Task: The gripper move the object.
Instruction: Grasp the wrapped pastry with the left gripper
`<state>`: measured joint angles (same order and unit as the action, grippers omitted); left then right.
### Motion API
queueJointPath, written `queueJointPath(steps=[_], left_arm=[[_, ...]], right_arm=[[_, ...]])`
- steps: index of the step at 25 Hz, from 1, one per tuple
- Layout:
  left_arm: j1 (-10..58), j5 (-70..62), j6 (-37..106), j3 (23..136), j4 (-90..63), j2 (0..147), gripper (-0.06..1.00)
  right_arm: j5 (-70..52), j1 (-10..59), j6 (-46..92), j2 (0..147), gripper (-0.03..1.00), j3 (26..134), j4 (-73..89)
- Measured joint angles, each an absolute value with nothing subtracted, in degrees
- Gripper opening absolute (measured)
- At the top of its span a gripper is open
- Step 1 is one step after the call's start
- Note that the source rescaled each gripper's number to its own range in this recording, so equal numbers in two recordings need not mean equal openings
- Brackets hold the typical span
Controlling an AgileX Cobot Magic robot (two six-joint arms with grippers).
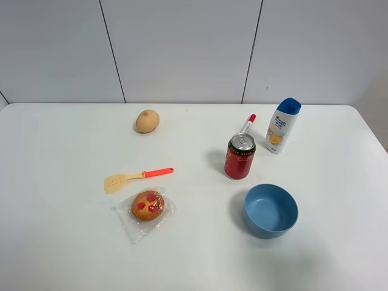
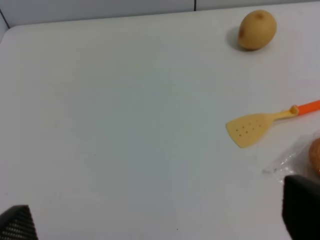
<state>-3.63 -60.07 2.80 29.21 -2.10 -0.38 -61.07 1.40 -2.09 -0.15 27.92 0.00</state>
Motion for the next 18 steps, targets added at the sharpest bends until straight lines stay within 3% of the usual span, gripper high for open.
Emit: queueJointPath(steps=[18], left_arm=[[-3.63, -60.07, 2.8, 29.21, -2.1, -0.38, 1.0]], right_arm=[[-61.07, 1.4, -2.09, -0.15, 1.0, 27.92, 0.0]])
